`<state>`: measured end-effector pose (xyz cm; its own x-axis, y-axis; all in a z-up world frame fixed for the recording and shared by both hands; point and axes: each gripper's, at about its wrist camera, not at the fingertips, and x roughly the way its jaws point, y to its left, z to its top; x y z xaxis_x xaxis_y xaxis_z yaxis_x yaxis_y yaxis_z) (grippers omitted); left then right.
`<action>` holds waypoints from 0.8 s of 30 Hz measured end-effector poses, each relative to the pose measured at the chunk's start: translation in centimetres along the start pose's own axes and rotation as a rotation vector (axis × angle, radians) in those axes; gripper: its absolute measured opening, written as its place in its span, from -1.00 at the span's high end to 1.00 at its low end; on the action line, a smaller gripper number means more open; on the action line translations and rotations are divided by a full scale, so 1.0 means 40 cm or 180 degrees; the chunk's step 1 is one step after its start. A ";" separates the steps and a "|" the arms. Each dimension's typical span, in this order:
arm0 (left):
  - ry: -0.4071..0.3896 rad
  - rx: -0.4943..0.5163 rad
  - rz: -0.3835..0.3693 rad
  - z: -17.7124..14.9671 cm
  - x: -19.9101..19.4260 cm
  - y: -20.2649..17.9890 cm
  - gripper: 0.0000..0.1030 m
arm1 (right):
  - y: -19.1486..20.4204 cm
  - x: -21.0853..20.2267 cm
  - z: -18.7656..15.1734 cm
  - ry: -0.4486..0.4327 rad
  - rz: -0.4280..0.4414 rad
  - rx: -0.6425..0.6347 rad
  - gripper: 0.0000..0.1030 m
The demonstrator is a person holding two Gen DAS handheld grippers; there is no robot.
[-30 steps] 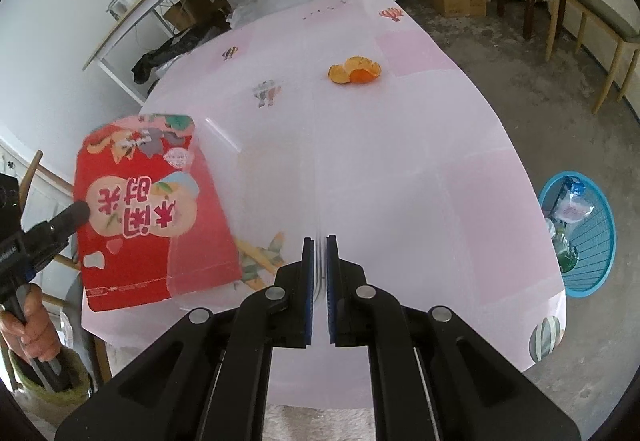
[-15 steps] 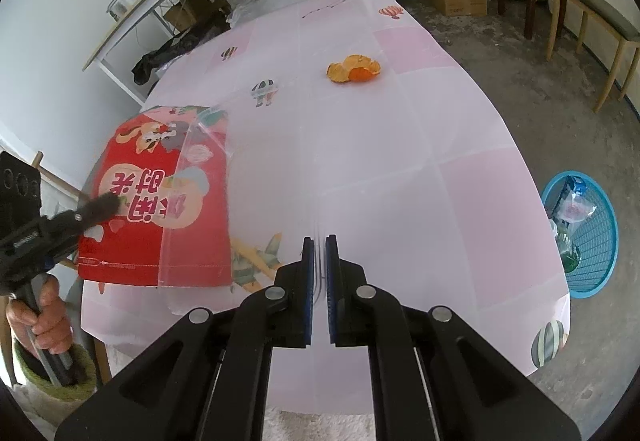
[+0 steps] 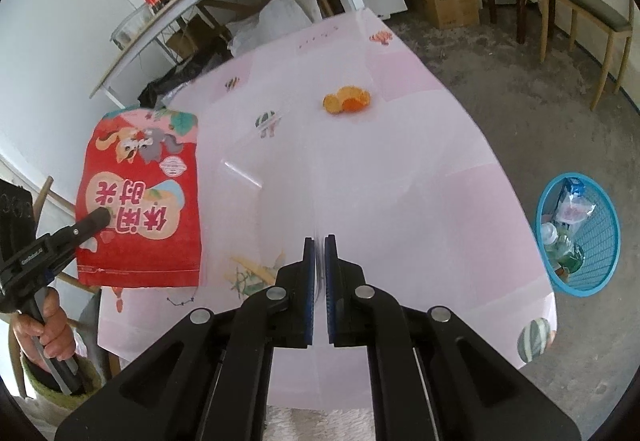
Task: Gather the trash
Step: 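Grasp the clear plastic box with the right gripper while the left holds the snack bag, then carry the box and snack bag over the wastebasket and open both grippers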
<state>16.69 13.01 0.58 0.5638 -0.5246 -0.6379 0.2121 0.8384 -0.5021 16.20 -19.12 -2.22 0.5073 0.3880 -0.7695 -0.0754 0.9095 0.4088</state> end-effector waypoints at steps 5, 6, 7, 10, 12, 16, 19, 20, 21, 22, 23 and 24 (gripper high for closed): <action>-0.0048 0.0195 -0.0107 0.011 -0.016 -0.065 1.00 | -0.017 -0.055 -0.002 -0.0147 0.0066 0.0057 0.90; -0.0048 0.0256 -0.0143 0.016 -0.015 -0.088 1.00 | -0.023 -0.066 -0.001 -0.0180 0.0075 0.0071 0.90; -0.0048 0.0309 -0.0174 0.020 -0.013 -0.108 1.00 | -0.032 -0.084 -0.002 -0.0229 0.0089 0.0101 0.90; -0.0053 0.0486 -0.0295 0.037 0.001 -0.176 1.00 | -0.066 -0.139 -0.005 -0.0394 0.0084 0.0195 0.90; -0.0047 0.0630 -0.0417 0.051 0.017 -0.232 1.00 | -0.099 -0.181 -0.011 -0.0523 0.0055 0.0288 0.90; 0.0064 0.0903 -0.0657 0.074 0.082 -0.357 1.00 | -0.203 -0.281 -0.034 -0.0827 -0.0179 0.0573 0.90; 0.0225 0.1158 -0.0801 0.083 0.164 -0.465 1.00 | -0.316 -0.343 -0.066 -0.1001 -0.0487 0.0875 0.90; 0.0327 0.1255 -0.0851 0.085 0.209 -0.511 1.00 | -0.347 -0.354 -0.073 -0.1026 -0.0575 0.0952 0.90; 0.0427 0.1325 -0.0872 0.082 0.254 -0.548 1.00 | -0.396 -0.369 -0.089 -0.1055 -0.0735 0.1080 0.90; 0.0520 0.1381 -0.0896 0.079 0.292 -0.582 1.00 | -0.429 -0.374 -0.100 -0.1058 -0.0836 0.1163 0.90; 0.0629 0.1433 -0.0918 0.068 0.336 -0.616 1.00 | -0.476 -0.378 -0.117 -0.1047 -0.0965 0.1290 0.90; 0.0744 0.1469 -0.0915 0.059 0.379 -0.645 1.00 | -0.523 -0.377 -0.134 -0.1022 -0.1038 0.1414 0.90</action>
<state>21.65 -16.22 5.23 0.2526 -0.7150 -0.6519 0.6851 0.6080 -0.4013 5.52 -43.22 -1.81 0.6814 -0.0251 -0.7315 0.4546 0.7978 0.3961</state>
